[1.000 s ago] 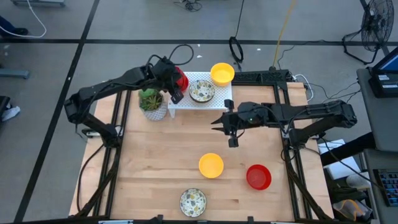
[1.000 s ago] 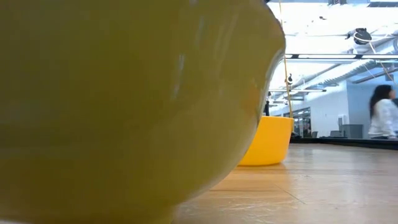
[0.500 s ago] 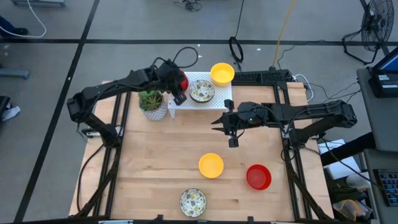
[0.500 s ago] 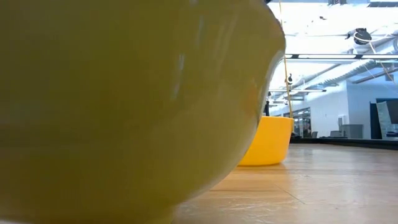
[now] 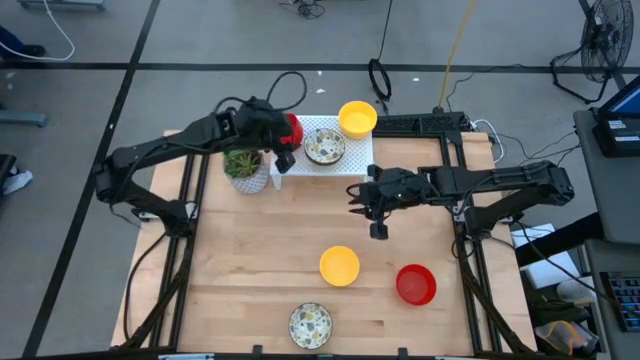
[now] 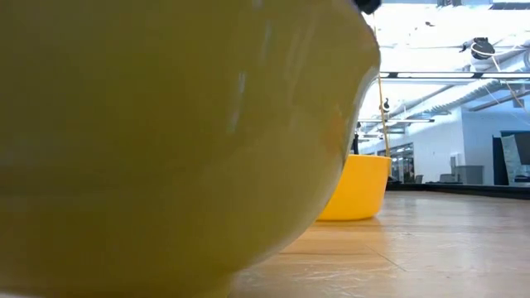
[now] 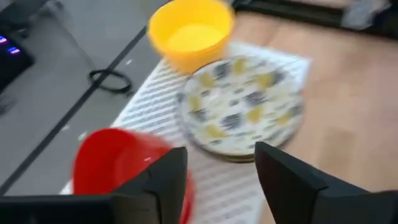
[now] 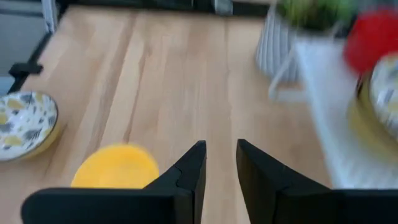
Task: Pick & Place Mini bowls
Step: Stack the yellow bowl on the yellow bowl on the shelf
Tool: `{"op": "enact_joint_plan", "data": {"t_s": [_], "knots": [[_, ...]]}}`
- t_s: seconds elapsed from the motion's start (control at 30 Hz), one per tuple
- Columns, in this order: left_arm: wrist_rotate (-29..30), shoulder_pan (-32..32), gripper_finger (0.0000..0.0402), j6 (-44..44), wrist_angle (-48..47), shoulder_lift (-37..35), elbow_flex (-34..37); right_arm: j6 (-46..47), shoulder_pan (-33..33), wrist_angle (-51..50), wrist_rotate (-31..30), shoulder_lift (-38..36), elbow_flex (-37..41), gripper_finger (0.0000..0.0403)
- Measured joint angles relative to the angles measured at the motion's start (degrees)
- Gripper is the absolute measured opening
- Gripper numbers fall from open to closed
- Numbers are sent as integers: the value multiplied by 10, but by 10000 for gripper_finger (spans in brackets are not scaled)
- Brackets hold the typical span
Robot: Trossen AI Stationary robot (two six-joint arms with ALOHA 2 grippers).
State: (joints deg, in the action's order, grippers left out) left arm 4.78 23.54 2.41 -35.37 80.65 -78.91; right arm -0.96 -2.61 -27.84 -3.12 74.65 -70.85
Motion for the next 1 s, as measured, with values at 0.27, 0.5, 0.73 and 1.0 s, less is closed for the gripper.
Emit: {"op": "enact_joint_plan", "data": {"t_s": [0.27, 0.5, 0.73, 1.0], "knots": [[-120, -61, 198, -54, 9, -33, 0, 7, -17, -43, 31, 0, 0, 75], [-168, -130, 198, -77, -22, -32, 0, -4, -24, 71, 124, 0, 61, 75], [-166, -177, 198, -126, -84, -31, 0, 62, -39, 147, 122, 1, 155, 75], [-163, -214, 198, -160, -98, -31, 0, 84, -111, 286, 119, 56, 219, 76]]}}
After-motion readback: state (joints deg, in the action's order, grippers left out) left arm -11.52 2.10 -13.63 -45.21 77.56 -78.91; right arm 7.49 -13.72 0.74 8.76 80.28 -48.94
